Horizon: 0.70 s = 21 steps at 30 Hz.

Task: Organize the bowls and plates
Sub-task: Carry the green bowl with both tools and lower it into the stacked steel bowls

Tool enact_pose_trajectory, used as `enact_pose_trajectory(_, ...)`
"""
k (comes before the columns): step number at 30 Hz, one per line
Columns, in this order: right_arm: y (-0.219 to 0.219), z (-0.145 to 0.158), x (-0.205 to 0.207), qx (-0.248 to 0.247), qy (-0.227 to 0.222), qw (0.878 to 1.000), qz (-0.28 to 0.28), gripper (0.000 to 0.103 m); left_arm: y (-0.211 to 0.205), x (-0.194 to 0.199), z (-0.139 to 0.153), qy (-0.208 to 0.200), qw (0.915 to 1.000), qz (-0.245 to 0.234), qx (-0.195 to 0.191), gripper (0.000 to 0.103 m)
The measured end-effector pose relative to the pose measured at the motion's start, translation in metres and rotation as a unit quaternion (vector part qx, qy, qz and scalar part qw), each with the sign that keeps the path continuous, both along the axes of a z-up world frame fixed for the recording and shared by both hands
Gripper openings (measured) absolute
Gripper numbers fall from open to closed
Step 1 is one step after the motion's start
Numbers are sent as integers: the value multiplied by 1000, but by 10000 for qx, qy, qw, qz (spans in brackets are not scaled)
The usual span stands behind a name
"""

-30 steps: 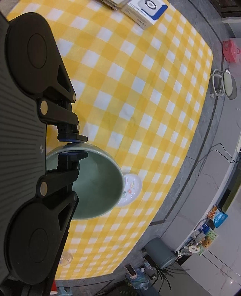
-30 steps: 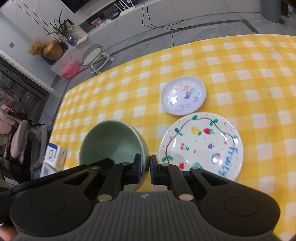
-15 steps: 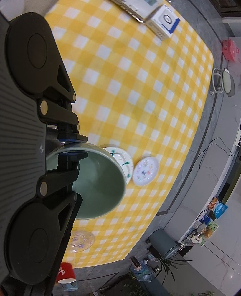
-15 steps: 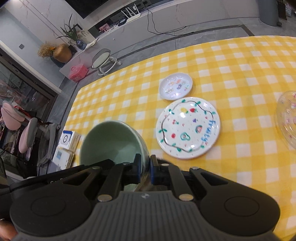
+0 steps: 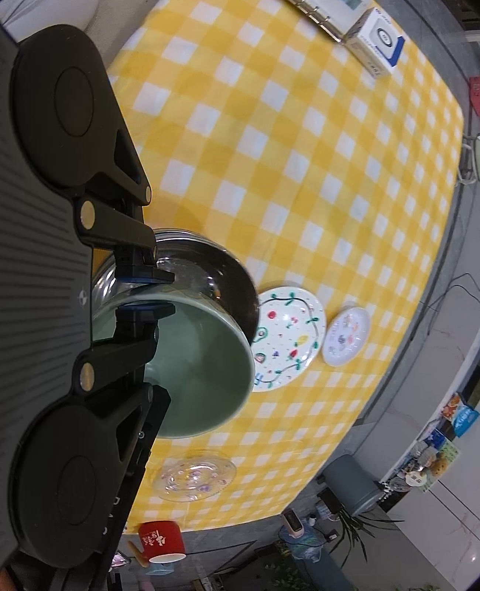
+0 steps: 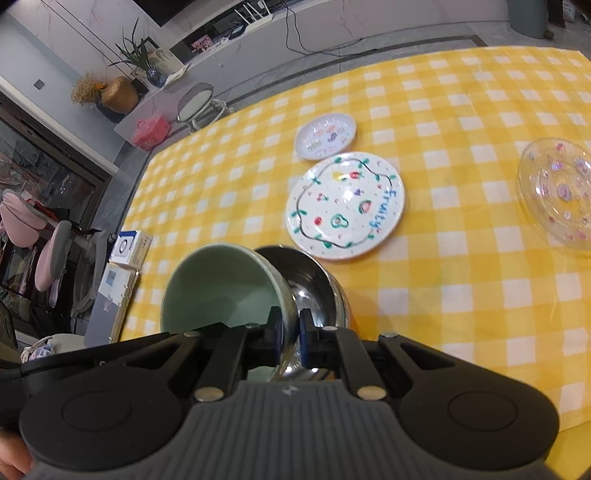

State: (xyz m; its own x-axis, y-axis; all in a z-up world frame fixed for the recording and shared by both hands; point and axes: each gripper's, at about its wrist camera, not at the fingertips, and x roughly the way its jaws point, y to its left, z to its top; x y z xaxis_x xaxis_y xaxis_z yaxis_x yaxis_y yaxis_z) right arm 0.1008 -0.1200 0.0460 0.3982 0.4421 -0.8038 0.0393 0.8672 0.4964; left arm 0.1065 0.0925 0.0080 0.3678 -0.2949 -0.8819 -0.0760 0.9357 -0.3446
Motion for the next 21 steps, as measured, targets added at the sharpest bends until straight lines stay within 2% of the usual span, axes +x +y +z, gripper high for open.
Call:
enact_pose_trajectory(9, 4, -18, 6, -63, 262, 9996, 18, 7, -1, 10, -15, 320, 9994, -102, 99, 10)
enact_pose_trajectory(21, 17, -25, 16, -418, 237, 9986, 210, 6, -18, 29, -16, 584, 9938, -519, 790, 11)
